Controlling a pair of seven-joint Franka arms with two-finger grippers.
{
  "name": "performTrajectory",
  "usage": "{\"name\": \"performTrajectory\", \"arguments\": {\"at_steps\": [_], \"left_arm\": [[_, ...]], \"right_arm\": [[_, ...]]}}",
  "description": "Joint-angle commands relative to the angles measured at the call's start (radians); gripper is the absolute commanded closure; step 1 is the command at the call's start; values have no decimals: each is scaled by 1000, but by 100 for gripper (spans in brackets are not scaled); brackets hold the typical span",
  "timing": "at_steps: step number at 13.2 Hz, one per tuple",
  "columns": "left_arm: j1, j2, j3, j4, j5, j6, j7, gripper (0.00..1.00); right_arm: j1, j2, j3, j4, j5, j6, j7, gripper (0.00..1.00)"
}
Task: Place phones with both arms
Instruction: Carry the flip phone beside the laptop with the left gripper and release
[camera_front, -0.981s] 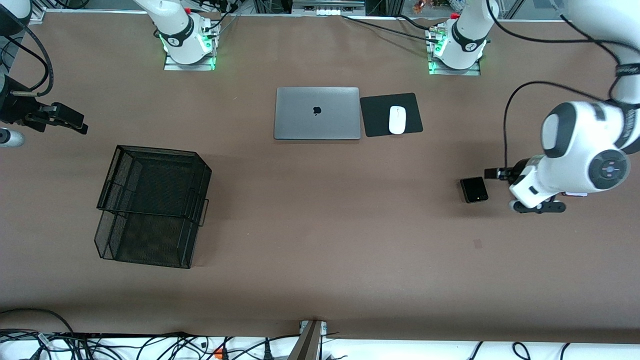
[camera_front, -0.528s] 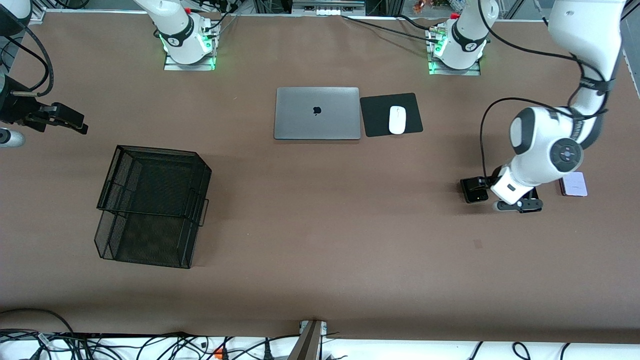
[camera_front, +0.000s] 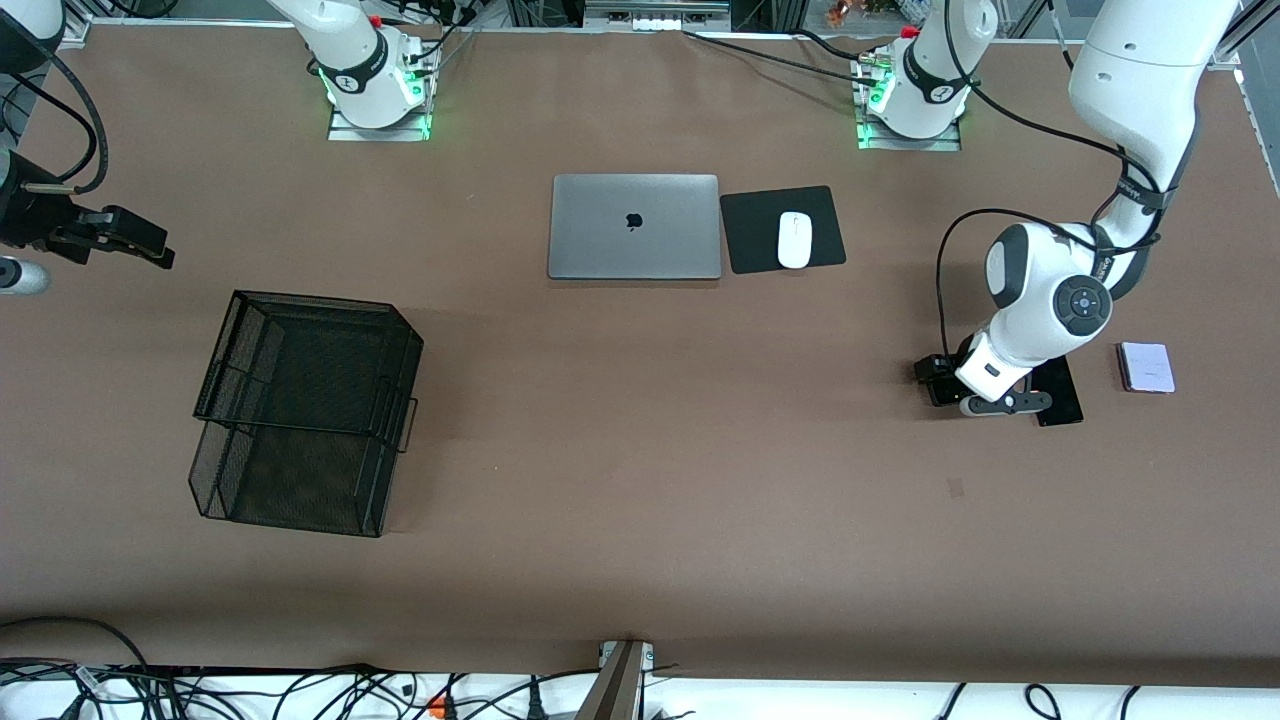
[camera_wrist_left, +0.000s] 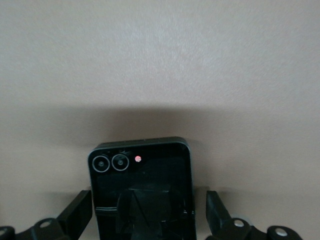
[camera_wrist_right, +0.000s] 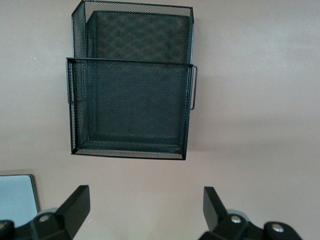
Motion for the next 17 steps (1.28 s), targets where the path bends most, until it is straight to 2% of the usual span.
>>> {"name": "performTrajectory", "arguments": {"at_steps": [1, 2, 3, 4, 5, 8, 10, 14, 16, 17], "left_arm": [[2, 9, -5, 2, -23, 17, 2, 42], [1, 7, -5, 5, -23, 11, -2, 68], [1, 4, -5, 8, -23, 8, -6, 77], [1, 1, -5, 34, -22, -5, -6, 78], [-5, -3, -5, 78, -22, -82, -6, 78], [-27, 12, -5, 390, -19, -523, 10, 78], [-97, 30, -5, 546, -20, -684, -1, 77], [-289, 68, -5, 659, -72, -706, -25, 77], [-437, 198, -5, 783, -157, -698, -35, 77], [-503, 273, -3, 871, -160, -668, -71, 76]], "right_arm": [[3, -7, -3, -7, -11, -5, 10, 0], [3, -7, -3, -7, -11, -5, 10, 0], [3, -7, -1, -7, -13, -5, 11, 0], [3, -7, -3, -7, -11, -5, 11, 0], [3, -7, -3, -7, -13, -5, 11, 0], [3, -7, -3, -7, -14, -5, 11, 0], [3, -7, -3, -7, -14, -3, 11, 0], [3, -7, -1, -7, -13, -5, 11, 0], [3, -7, -3, -7, -14, -5, 11, 0], [3, -7, -1, -7, -13, -5, 11, 0]]}}
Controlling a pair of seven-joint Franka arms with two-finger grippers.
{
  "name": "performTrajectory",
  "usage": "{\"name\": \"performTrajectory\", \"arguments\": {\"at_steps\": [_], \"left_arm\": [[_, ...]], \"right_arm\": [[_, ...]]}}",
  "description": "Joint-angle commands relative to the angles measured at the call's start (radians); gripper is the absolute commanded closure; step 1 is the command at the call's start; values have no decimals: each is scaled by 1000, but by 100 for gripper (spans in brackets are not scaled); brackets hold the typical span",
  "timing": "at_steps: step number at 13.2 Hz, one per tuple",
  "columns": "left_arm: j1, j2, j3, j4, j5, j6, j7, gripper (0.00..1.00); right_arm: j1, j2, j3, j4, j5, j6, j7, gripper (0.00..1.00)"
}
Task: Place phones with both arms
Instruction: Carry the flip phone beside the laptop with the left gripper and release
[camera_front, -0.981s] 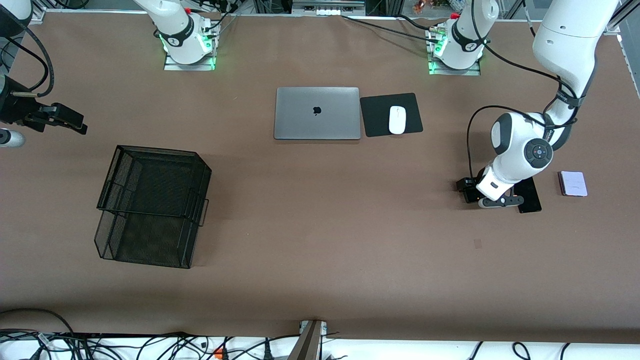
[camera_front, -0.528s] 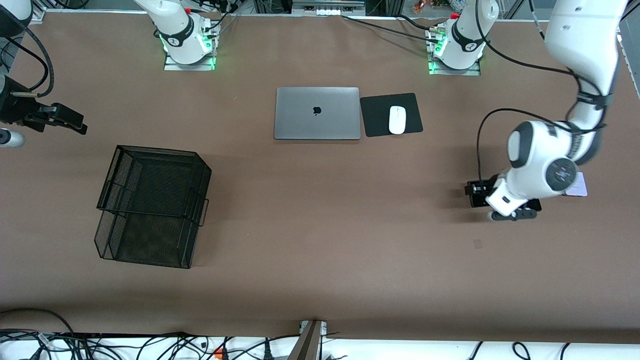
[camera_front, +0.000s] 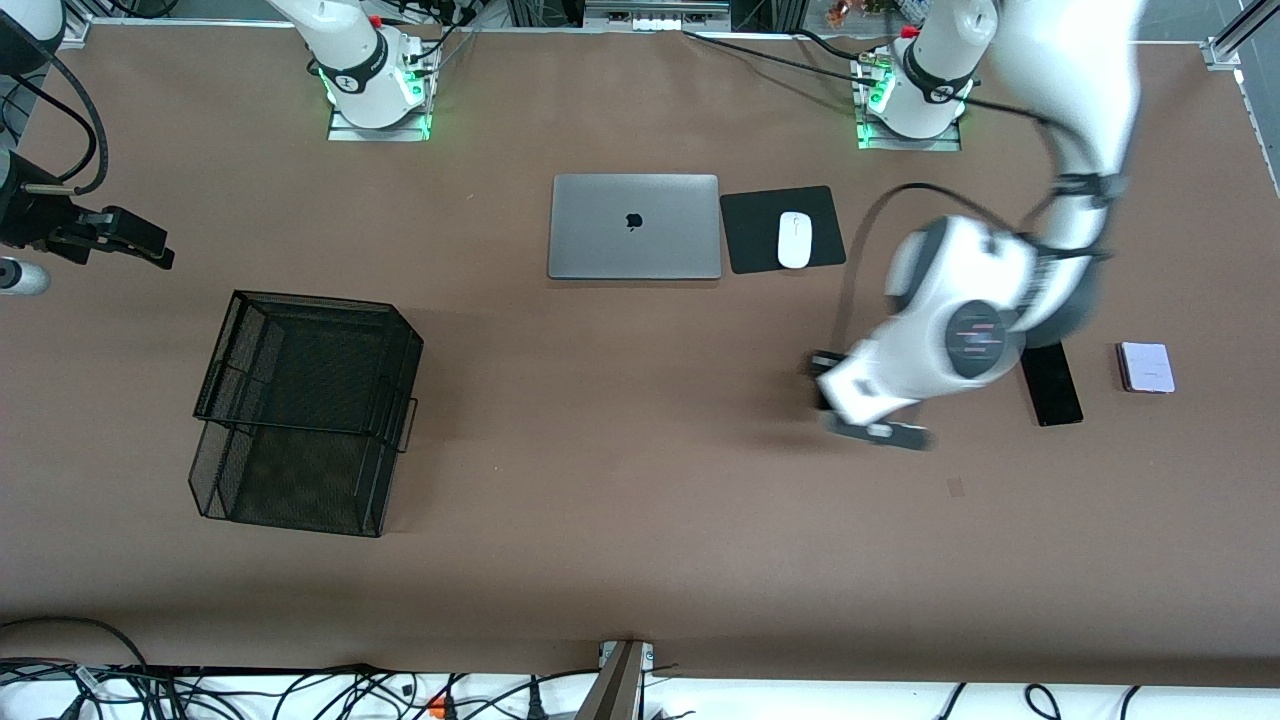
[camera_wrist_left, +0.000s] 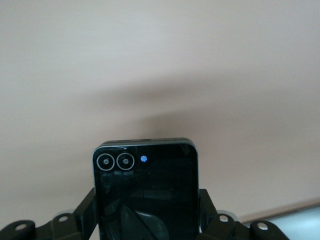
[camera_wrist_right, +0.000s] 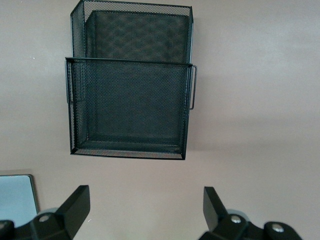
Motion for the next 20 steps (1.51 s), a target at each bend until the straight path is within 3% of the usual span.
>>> {"name": "performTrajectory", "arguments": {"at_steps": [1, 4, 8, 9, 10, 11, 12, 17, 20], "left_arm": [[-164, 223, 22, 240, -37, 66, -121, 73], [-285, 306, 20, 239, -35, 299, -342, 71], [-355, 354, 22, 198, -21, 430, -401, 53], [-358, 356, 22, 186, -21, 430, -401, 53], [-362, 353, 22, 169, -25, 429, -404, 39], [-358, 347, 22, 169, -25, 421, -416, 0], [-345, 333, 22, 169, -25, 407, -422, 0], [-252, 141, 130, 193, -12, -57, -410, 0], [-160, 81, 184, 190, 177, -328, -248, 0]], "right_arm": [[3, -8, 0, -7, -11, -5, 11, 0], [3, -8, 0, -7, -13, -3, 11, 0], [3, -8, 0, -7, -11, -3, 11, 0], [3, -8, 0, -7, -11, -3, 11, 0], [3, -8, 0, -7, -11, -2, 10, 0], [3, -8, 0, -7, -13, 0, 10, 0], [3, -7, 0, -7, -11, 0, 10, 0], [6, 6, 6, -5, -13, 18, 11, 0], [61, 27, 14, 3, -10, 61, 22, 0]]}}
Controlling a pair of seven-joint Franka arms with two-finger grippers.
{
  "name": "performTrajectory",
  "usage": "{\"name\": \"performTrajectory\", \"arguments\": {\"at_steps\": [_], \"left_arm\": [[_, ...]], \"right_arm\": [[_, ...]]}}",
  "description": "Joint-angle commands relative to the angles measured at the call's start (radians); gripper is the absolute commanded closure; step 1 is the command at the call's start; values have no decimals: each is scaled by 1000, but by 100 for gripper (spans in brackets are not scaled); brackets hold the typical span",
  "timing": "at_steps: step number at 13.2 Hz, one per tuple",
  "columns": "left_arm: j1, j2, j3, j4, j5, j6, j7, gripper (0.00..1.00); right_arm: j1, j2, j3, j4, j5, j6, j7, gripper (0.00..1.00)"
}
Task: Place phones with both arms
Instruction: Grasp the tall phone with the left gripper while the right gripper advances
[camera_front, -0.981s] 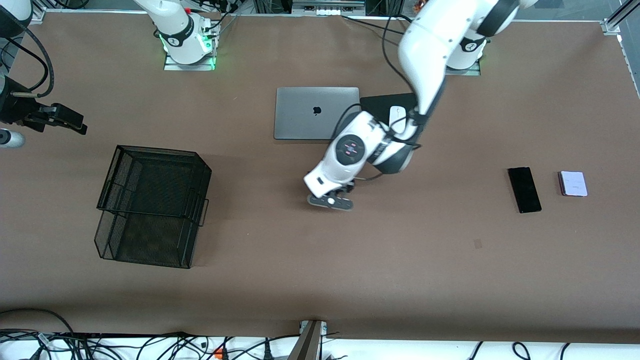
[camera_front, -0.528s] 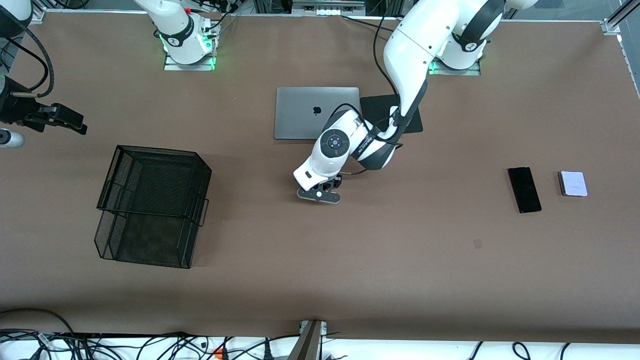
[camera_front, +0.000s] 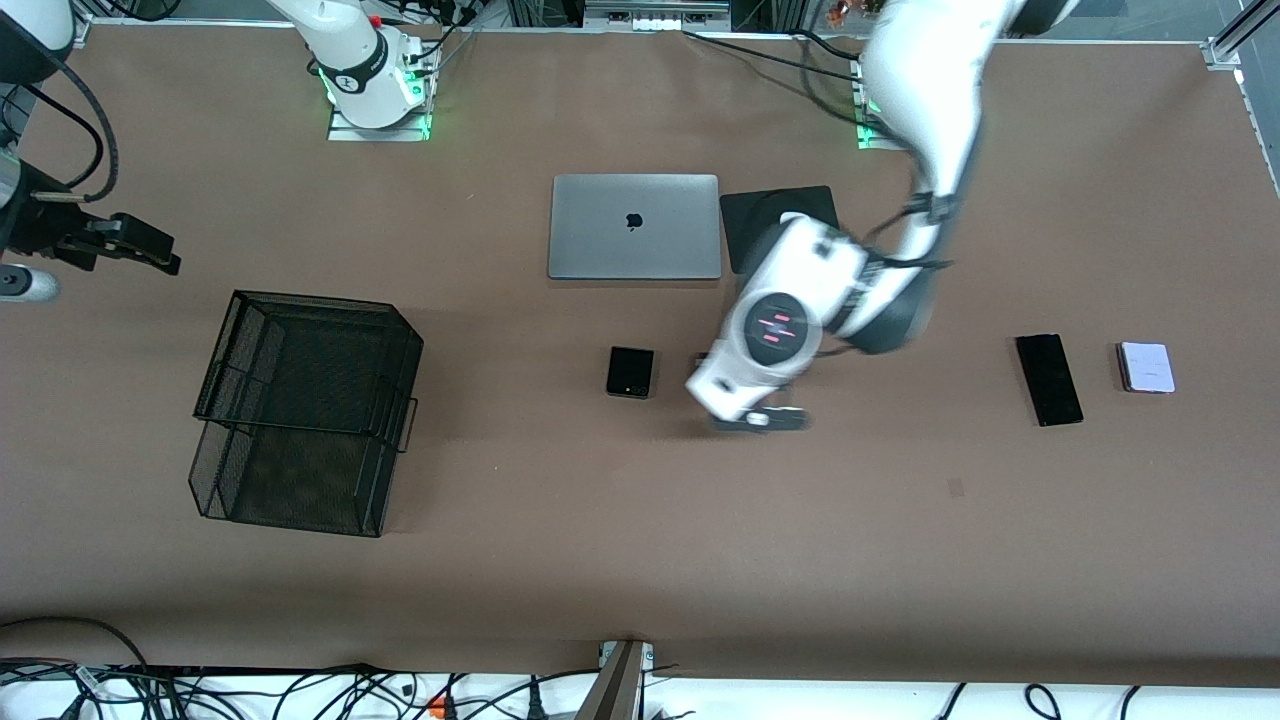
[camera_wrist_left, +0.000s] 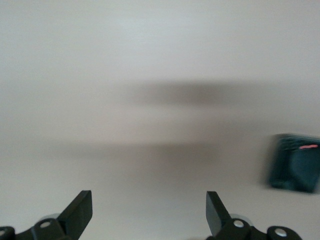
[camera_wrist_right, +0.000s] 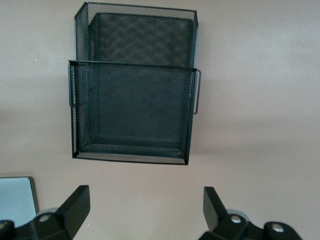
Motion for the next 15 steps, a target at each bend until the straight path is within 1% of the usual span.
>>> {"name": "performTrajectory", "arguments": {"at_steps": [1, 2, 3, 4, 6, 7, 8, 10, 12, 14, 15], "left_arm": [[84, -40, 21, -35, 164, -172, 102, 0], [134, -40, 34, -37, 210, -216, 103, 0], [202, -37, 40, -43, 235, -232, 106, 0], [286, -35, 39, -49, 241, -235, 141, 0], [427, -26, 33, -82, 223, -194, 291, 0], [486, -29, 27, -124, 212, -135, 340, 0], [521, -35, 25, -174, 197, -64, 377, 0], [586, -43, 25, -281, 188, 115, 458, 0], [626, -104, 22, -444, 184, 317, 480, 0], [633, -170, 21, -632, 162, 550, 480, 0], [633, -185, 22, -697, 161, 638, 480, 0]], "right_arm": [[91, 23, 7, 3, -10, 40, 99, 0], [137, 34, 7, 3, -2, 45, 200, 0], [205, 51, 7, 5, -1, 59, 317, 0], [274, 66, 7, 15, 2, 82, 418, 0], [424, 123, 7, 40, 1, 96, 647, 0], [501, 178, 7, 79, 1, 109, 747, 0], [568, 239, 7, 139, 1, 126, 811, 0], [682, 368, 5, 243, -1, 132, 913, 0], [765, 485, 5, 345, -5, 186, 1003, 0], [802, 536, 5, 360, -2, 230, 1037, 0], [808, 551, 5, 357, -1, 241, 1045, 0]]}}
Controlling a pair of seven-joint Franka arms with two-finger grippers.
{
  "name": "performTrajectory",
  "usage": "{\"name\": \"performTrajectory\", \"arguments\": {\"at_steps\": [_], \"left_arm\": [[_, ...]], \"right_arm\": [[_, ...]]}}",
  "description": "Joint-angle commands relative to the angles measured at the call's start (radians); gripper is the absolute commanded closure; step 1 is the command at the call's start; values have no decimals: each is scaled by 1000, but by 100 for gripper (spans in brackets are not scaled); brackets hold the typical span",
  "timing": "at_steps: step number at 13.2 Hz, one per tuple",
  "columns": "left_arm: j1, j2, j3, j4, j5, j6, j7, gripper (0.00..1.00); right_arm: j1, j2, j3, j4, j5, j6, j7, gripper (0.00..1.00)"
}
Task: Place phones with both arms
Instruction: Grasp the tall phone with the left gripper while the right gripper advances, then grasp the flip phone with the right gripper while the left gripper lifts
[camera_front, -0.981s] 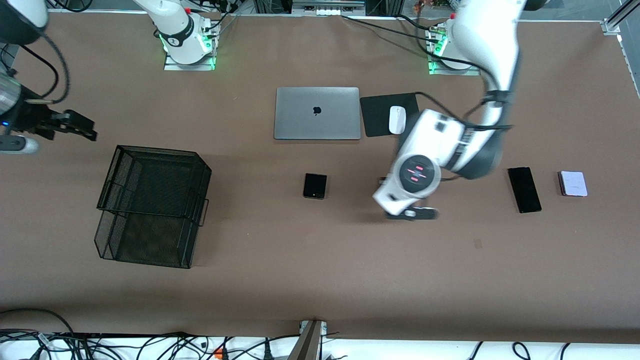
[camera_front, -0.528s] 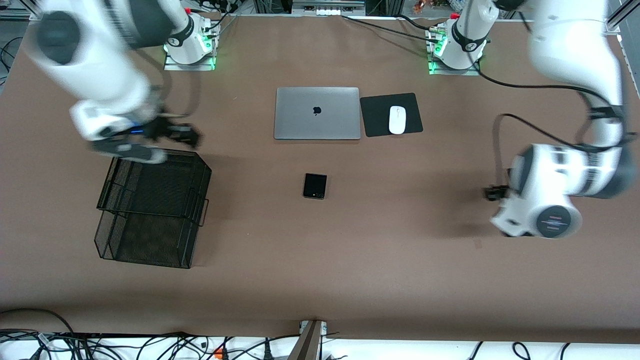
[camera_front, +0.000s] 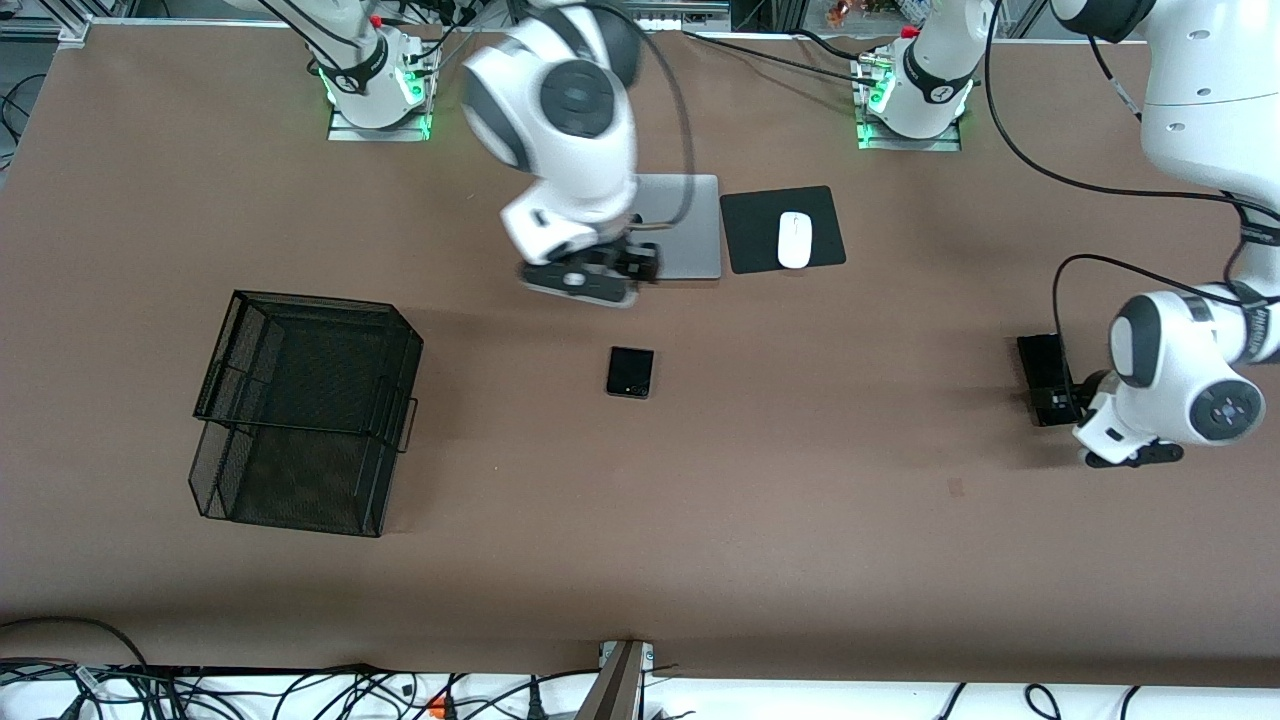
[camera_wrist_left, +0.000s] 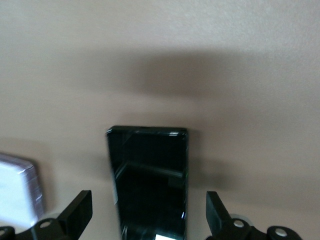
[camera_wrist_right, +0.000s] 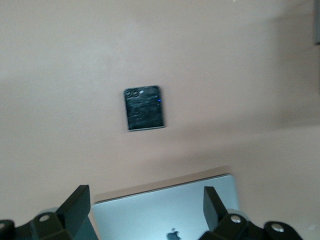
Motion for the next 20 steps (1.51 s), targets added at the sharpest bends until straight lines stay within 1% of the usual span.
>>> {"name": "performTrajectory", "arguments": {"at_steps": [1, 3, 5, 7, 9, 10, 12, 13, 17, 18, 20], "left_arm": [[19, -129, -14, -242, -20, 207, 21, 0], [30, -125, -14, -254, -20, 219, 51, 0], [30, -128, -14, -247, -22, 217, 87, 0], [35, -126, -15, -251, -20, 215, 90, 0], [59, -120, -18, -251, -27, 217, 142, 0], [90, -111, -37, -251, -60, 216, 172, 0], [162, -105, -98, -248, -152, 215, 258, 0], [177, -91, -113, -245, -171, 215, 269, 0], [176, -82, -114, -239, -172, 215, 271, 0], [176, -82, -114, -239, -172, 214, 271, 12], [174, -85, -114, -221, -168, 199, 269, 69]], "right_arm": [[17, 64, -13, 55, -8, 2, 18, 0], [20, 92, -15, 23, -11, 40, 18, 0], [18, 119, -18, -39, -14, 135, 15, 0], [18, 155, -19, -79, -16, 218, 4, 0], [18, 201, -21, -87, -19, 285, 3, 0], [18, 221, -21, -87, -29, 314, 3, 0], [18, 254, -21, -87, -42, 368, 3, 0], [17, 271, -22, -87, -54, 397, 4, 0], [8, 314, -27, -86, -68, 476, 7, 0], [8, 322, -28, -86, -68, 482, 7, 0], [8, 328, -32, -86, -80, 491, 9, 0]]}}
